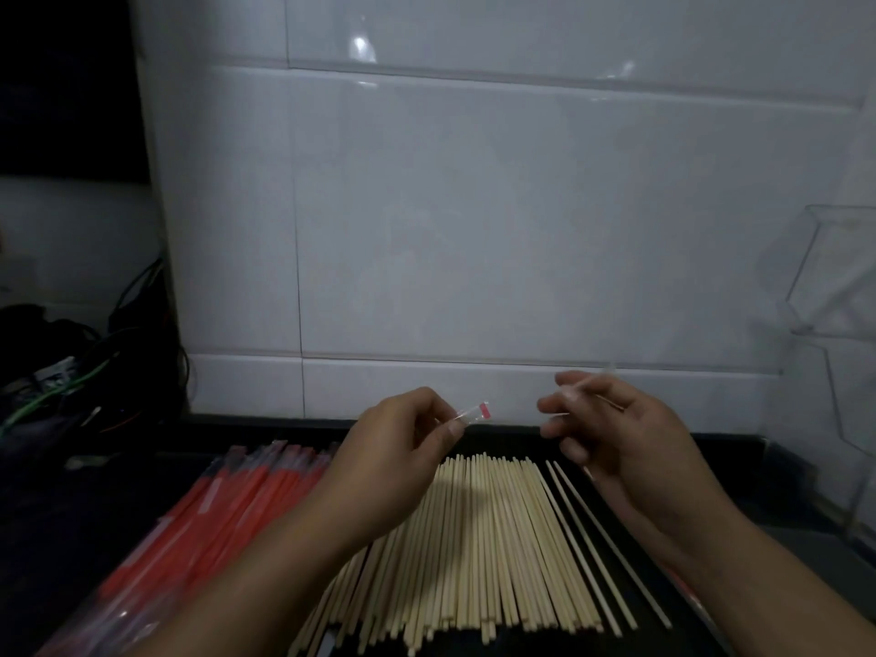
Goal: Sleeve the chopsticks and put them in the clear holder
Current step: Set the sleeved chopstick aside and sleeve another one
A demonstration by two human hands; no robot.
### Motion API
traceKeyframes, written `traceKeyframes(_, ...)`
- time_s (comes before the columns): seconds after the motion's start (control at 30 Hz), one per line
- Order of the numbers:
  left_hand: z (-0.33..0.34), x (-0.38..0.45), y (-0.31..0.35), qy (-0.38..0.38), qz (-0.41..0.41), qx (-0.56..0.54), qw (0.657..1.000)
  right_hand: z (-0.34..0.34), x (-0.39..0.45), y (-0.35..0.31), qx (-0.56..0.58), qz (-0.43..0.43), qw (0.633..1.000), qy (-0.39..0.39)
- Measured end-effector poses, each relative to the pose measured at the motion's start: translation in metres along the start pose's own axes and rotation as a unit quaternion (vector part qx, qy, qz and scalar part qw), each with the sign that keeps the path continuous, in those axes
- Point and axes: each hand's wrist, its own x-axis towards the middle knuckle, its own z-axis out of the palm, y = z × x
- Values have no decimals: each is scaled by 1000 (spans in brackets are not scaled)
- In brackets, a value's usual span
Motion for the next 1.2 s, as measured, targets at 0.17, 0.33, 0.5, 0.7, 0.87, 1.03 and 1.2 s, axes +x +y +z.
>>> traceKeyframes(0.17, 1, -1, 0, -5, 14, -10, 1000, -1, 3, 1, 36, -45, 995, 83)
traceKeyframes(0.33, 2, -1, 0, -40, 14, -2, 999, -7, 8, 1, 55, -77, 986, 137)
traceKeyframes(0.5, 0, -1, 0, -42, 14, -11, 999, -11, 11, 1, 52, -78, 983, 161)
traceKeyframes(0.7, 0, -2, 2, -48, 12, -4, 999, -9, 10, 6, 25, -68, 987, 144)
traceKeyframes(0.87, -1, -2, 4, -52, 16, -5, 999, -8, 10, 8, 11, -56, 991, 125)
traceKeyframes(1.03, -1, -3, 5, -63, 19, -9, 998, -5, 6, 8, -17, -34, 995, 89)
traceKeyframes(1.2, 1, -3, 5, -64, 24, -12, 998, 4, -3, 13, -126, -2, 992, -12)
